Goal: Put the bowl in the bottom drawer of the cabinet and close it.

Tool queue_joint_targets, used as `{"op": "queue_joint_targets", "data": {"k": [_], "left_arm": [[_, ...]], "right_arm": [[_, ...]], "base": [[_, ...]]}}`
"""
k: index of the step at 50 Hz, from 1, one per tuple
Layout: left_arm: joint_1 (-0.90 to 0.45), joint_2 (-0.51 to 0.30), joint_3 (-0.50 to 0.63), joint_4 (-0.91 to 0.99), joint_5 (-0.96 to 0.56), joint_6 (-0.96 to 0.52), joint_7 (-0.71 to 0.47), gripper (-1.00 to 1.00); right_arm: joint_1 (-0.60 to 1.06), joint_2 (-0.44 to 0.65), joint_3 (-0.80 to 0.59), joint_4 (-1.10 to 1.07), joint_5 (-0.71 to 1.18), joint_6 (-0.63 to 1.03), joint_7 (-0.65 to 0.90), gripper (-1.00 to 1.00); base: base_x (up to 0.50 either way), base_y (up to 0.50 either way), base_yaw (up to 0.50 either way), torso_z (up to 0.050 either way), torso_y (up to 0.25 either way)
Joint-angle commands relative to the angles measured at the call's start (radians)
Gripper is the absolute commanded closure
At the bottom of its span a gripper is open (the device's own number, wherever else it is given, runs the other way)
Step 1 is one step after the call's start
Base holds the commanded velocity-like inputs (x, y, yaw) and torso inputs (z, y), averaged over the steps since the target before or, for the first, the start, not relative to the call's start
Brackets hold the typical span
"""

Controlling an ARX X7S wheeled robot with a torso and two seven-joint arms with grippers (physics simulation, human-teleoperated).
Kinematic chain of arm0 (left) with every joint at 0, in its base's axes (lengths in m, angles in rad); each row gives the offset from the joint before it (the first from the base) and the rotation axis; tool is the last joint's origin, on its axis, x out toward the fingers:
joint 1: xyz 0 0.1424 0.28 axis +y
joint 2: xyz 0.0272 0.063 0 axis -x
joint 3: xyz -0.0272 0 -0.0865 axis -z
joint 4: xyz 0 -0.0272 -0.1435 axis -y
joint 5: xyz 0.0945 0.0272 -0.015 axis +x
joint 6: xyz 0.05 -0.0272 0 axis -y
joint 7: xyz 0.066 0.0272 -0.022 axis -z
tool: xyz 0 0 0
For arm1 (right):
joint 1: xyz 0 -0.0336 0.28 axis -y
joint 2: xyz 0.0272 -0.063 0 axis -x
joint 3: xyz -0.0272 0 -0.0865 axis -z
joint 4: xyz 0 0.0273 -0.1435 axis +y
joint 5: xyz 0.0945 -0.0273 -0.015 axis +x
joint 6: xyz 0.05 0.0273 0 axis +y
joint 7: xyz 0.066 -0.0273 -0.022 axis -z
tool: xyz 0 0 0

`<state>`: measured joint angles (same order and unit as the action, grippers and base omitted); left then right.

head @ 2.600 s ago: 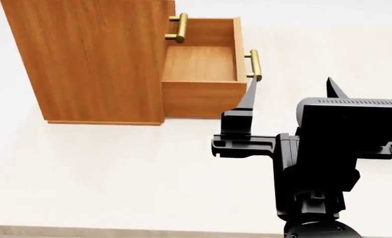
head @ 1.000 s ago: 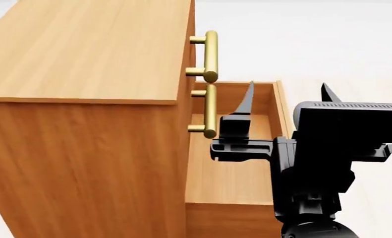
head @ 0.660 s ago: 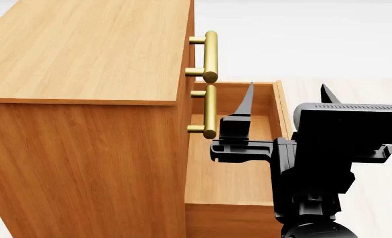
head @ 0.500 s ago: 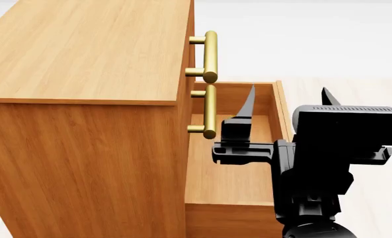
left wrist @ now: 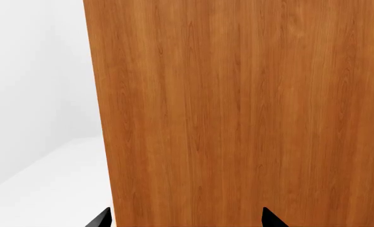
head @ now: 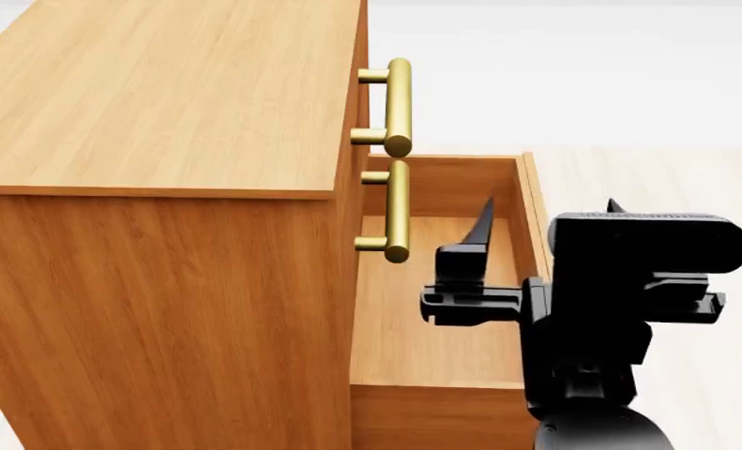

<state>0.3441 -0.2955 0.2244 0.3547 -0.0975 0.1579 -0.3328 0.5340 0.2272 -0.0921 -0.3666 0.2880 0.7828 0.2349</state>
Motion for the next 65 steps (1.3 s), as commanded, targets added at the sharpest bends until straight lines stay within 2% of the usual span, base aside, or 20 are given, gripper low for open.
{"op": "queue_joint_targets", "data": {"k": [1,8,15,25,36,57,65], "left_arm": [[0.001,-0.006,0.005,0.006,-0.002,-0.006,-0.008,-1.00],[-0.001,-0.009,0.008,0.004,-0.002,-0.004,-0.012,-1.00],[0.000,-0.012,0.011,0.007,-0.001,-0.006,-0.016,-1.00],[-0.001,-0.016,0.014,0.004,-0.004,-0.002,-0.021,-1.00],[-0.007,-0.017,0.018,-0.005,-0.003,0.004,-0.028,-1.00],[-0.006,-0.026,0.022,-0.003,-0.012,0.008,-0.034,-1.00],[-0.005,-0.026,0.026,-0.002,-0.009,0.009,-0.039,-1.00]], "right_arm": [[0.029,0.009,-0.022,0.118,-0.018,0.002,-0.001,-1.00],[0.073,0.008,-0.025,0.163,-0.005,0.091,0.007,-1.00],[0.096,0.014,-0.033,0.207,-0.006,0.092,-0.001,-1.00],[0.158,0.008,-0.024,0.269,0.020,0.205,0.005,-1.00],[0.190,0.006,-0.031,0.326,0.032,0.255,0.002,-1.00],[0.257,-0.014,0.001,0.464,0.062,0.321,0.003,-1.00],[0.264,-0.002,-0.027,0.502,0.047,0.297,-0.005,-1.00]], "base": [[0.00,0.00,0.00,0.000,0.000],[0.00,0.00,0.00,0.000,0.000],[0.00,0.00,0.00,0.000,0.000],[0.00,0.00,0.00,0.000,0.000],[0.00,0.00,0.00,0.000,0.000],[0.00,0.00,0.00,0.000,0.000],[0.00,0.00,0.00,0.000,0.000]]}}
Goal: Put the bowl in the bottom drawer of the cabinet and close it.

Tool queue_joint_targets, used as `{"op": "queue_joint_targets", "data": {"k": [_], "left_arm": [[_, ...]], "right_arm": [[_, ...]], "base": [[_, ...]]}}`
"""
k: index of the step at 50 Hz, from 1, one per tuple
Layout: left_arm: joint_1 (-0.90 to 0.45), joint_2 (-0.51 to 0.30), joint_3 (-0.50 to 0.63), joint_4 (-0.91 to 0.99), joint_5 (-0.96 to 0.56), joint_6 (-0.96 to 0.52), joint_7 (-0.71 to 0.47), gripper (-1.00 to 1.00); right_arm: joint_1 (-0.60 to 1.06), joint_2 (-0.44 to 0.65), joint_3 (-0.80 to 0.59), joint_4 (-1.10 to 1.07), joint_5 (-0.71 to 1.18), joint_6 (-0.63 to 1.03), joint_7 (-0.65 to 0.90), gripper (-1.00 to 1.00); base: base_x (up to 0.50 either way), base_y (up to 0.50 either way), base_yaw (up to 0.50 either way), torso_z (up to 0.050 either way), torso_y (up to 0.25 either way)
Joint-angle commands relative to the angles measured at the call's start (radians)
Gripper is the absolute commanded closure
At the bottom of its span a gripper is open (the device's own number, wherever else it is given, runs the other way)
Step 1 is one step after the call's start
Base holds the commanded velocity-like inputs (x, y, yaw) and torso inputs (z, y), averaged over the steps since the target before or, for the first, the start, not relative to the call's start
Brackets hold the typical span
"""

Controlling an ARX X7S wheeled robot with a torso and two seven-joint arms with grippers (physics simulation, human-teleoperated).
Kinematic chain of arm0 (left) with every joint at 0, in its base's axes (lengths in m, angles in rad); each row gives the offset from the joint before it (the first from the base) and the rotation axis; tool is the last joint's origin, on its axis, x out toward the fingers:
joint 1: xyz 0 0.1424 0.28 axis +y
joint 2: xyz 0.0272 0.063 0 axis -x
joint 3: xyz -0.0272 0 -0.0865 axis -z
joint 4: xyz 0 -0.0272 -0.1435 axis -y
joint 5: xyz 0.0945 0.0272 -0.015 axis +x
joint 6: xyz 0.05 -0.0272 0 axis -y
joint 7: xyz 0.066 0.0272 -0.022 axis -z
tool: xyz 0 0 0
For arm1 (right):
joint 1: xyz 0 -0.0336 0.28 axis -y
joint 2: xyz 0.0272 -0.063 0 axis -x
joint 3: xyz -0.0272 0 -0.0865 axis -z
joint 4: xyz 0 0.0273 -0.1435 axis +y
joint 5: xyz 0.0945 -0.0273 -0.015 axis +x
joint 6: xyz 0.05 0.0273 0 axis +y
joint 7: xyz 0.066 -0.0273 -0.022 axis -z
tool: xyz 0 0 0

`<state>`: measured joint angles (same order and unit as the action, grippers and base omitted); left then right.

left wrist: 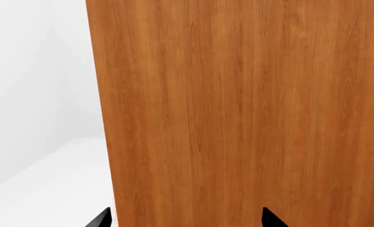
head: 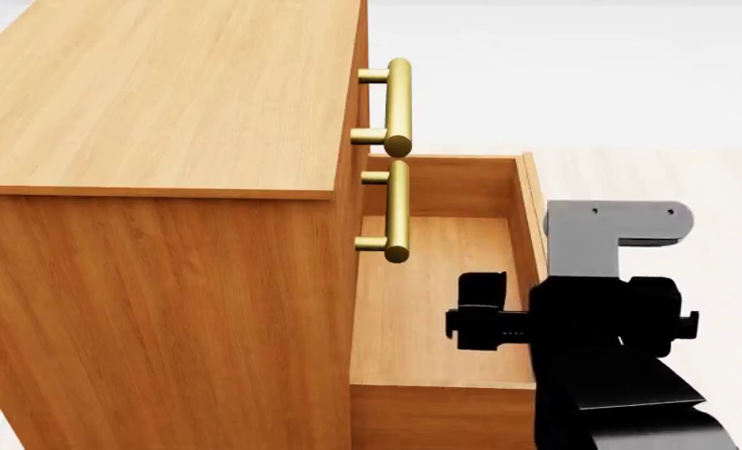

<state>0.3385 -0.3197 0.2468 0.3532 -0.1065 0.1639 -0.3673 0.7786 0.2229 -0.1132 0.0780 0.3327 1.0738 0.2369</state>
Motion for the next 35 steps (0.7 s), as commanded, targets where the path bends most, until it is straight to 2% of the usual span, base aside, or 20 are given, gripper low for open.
{"op": "queue_joint_targets", "data": {"k": [1,35], "left_arm": [[0.000,-0.002,0.004,-0.002,0.000,0.004,-0.005,-1.00],[-0.003,-0.013,0.013,0.006,-0.001,-0.004,-0.019,-1.00]], "right_arm": [[0.019,0.003,-0.007,0.060,0.003,0.007,-0.008,-1.00],[0.080,0.003,-0.042,0.313,-0.017,-0.043,-0.029,-1.00]], "base": [[0.00,0.00,0.00,0.000,0.000],[0.00,0.00,0.00,0.000,0.000]]}}
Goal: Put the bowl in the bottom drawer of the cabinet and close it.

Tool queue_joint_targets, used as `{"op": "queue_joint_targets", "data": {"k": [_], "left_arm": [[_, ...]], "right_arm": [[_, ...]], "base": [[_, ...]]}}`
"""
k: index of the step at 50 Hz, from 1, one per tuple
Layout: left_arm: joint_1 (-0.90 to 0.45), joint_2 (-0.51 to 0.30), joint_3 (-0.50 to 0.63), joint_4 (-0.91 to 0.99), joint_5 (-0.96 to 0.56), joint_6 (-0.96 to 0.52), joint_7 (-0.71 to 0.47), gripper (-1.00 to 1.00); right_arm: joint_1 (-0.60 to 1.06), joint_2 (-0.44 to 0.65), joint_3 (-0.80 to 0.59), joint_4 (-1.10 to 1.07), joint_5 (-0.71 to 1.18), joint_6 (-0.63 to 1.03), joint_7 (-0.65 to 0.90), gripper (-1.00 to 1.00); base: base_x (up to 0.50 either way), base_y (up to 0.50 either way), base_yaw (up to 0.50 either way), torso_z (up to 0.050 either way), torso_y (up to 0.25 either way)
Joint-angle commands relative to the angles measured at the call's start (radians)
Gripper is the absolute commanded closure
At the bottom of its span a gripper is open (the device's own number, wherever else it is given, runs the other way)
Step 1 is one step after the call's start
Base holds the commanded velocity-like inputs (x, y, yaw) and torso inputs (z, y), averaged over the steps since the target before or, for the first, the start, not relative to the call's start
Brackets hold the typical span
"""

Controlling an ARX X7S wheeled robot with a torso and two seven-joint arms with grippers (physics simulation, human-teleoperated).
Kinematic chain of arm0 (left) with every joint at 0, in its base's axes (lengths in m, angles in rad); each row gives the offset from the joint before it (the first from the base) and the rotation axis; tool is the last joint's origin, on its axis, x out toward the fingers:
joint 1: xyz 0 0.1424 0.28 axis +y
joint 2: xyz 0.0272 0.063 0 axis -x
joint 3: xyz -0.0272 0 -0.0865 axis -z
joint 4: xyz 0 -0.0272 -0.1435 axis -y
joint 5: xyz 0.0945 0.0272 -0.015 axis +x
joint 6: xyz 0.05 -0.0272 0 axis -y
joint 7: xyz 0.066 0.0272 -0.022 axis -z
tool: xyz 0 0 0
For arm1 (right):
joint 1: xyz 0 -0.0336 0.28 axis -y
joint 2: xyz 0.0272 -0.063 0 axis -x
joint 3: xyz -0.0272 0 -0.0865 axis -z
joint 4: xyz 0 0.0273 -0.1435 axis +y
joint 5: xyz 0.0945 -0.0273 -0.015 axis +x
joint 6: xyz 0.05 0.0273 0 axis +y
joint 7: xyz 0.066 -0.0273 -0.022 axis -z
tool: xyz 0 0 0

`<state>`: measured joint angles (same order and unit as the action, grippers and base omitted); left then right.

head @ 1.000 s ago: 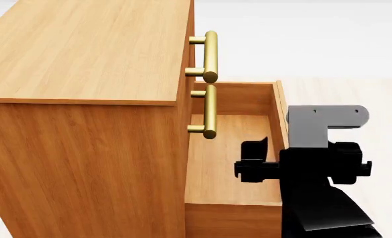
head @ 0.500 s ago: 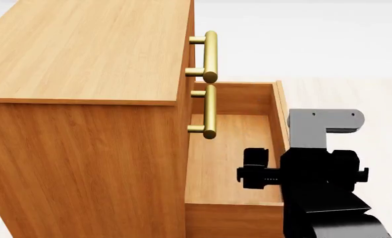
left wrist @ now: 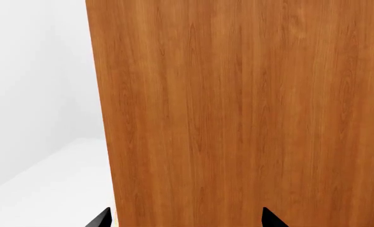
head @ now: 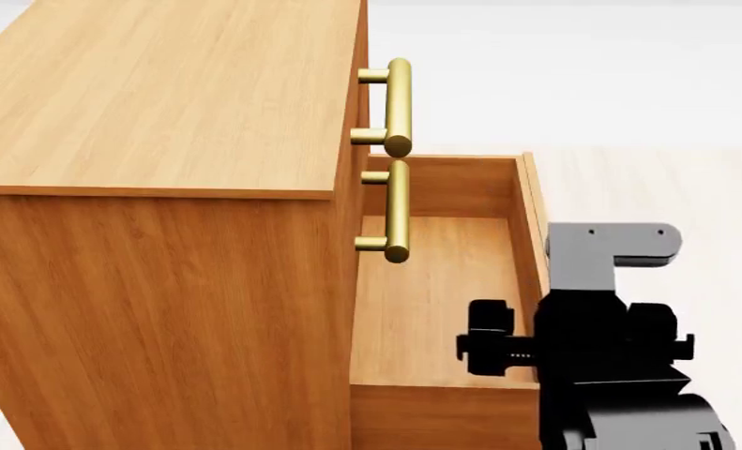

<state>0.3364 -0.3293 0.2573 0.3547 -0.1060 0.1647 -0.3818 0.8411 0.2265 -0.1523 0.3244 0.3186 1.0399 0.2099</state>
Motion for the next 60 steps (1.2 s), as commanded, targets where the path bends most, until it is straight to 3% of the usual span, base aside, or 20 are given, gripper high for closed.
{"op": "queue_joint_targets", "data": {"k": [1,60], "left_arm": [[-0.002,-0.004,0.003,0.001,-0.002,-0.002,-0.004,-1.00],[0.007,-0.021,0.016,0.014,-0.014,0.003,-0.025,-1.00]], "right_arm": [[0.017,0.000,-0.002,0.063,-0.003,-0.007,0.001,-1.00],[-0.005,0.068,0.031,0.146,-0.020,-0.081,0.040,-1.00]], "base": [[0.00,0.00,0.00,0.000,0.000],[0.00,0.00,0.00,0.000,0.000]]}}
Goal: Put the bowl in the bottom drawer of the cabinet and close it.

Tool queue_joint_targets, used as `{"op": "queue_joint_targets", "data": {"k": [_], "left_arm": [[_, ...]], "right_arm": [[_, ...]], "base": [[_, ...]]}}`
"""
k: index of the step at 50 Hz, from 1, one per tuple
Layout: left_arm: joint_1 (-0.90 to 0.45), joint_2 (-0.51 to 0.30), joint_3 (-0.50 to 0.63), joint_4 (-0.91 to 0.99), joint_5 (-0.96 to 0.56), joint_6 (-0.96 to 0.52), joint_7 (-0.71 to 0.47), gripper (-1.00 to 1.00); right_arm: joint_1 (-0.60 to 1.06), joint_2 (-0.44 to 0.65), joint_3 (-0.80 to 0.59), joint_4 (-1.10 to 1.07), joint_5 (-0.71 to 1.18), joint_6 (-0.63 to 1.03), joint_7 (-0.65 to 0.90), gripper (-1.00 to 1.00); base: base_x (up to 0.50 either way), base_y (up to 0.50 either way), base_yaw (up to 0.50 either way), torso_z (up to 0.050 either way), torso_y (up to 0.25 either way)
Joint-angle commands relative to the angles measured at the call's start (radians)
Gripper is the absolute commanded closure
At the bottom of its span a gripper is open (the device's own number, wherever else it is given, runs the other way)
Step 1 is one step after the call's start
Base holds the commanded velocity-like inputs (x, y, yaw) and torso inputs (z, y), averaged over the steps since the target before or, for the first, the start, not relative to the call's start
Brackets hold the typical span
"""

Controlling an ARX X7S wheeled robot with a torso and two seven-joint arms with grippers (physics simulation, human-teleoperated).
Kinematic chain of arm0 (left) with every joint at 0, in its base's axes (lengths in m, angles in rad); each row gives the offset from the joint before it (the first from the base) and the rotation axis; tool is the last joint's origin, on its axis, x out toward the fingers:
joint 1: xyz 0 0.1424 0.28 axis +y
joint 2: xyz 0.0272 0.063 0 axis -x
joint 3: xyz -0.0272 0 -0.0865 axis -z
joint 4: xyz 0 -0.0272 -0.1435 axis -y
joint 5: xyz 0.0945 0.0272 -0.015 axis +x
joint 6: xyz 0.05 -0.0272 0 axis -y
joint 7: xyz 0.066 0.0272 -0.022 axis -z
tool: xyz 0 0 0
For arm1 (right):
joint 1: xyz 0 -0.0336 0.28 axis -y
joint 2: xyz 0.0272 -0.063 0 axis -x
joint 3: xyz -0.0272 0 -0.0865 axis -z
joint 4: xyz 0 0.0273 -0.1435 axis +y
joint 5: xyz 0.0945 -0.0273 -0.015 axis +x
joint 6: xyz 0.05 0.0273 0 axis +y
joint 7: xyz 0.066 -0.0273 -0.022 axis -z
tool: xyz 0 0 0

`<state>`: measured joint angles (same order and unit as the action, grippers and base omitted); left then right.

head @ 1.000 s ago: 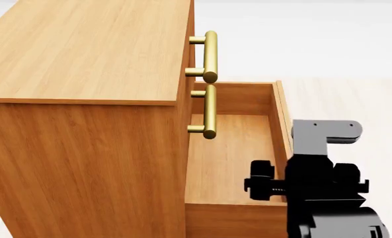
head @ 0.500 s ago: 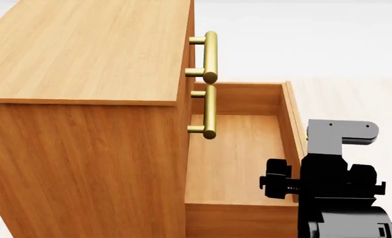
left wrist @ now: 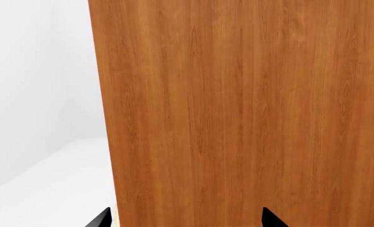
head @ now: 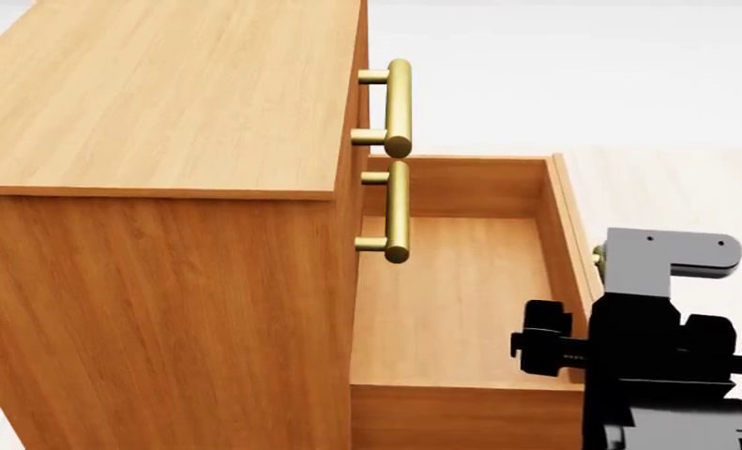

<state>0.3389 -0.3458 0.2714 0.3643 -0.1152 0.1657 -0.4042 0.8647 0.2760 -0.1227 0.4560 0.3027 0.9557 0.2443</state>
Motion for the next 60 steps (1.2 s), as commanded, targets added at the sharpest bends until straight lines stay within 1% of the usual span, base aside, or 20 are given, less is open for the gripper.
{"op": "queue_joint_targets", "data": {"k": [1,37,39,41,43,49,60], "left_arm": [[0.001,-0.004,0.002,0.000,-0.006,0.003,-0.002,-1.00],[-0.005,-0.012,0.007,-0.004,-0.018,0.004,-0.011,-1.00],[-0.004,-0.013,0.008,-0.003,-0.018,0.005,-0.012,-1.00],[-0.004,-0.014,0.008,-0.001,-0.018,0.004,-0.012,-1.00],[-0.003,-0.014,0.009,-0.005,-0.017,0.008,-0.013,-1.00],[-0.005,-0.014,0.011,-0.006,-0.018,0.007,-0.015,-1.00],[-0.006,-0.019,0.015,-0.004,-0.023,0.006,-0.013,-1.00]], "right_arm": [[-0.029,0.019,0.001,0.021,-0.006,-0.001,0.006,-1.00],[-0.035,0.065,0.007,0.068,-0.022,-0.057,0.013,-1.00],[-0.046,0.066,0.000,0.045,-0.026,-0.064,0.014,-1.00],[-0.063,0.068,-0.001,0.020,-0.026,-0.109,0.005,-1.00],[-0.125,0.086,-0.032,-0.083,-0.044,-0.236,-0.032,-1.00],[-0.151,0.101,-0.033,-0.157,-0.024,-0.248,-0.066,-1.00],[-0.171,0.115,-0.018,-0.221,-0.004,-0.273,-0.084,-1.00]], "base": [[0.00,0.00,0.00,0.000,0.000],[0.00,0.00,0.00,-0.001,0.000],[0.00,0.00,0.00,-0.005,0.000],[0.00,0.00,0.00,0.000,0.000],[0.00,0.00,0.00,0.000,0.000],[0.00,0.00,0.00,0.000,0.000],[0.00,0.00,0.00,0.000,0.000]]}}
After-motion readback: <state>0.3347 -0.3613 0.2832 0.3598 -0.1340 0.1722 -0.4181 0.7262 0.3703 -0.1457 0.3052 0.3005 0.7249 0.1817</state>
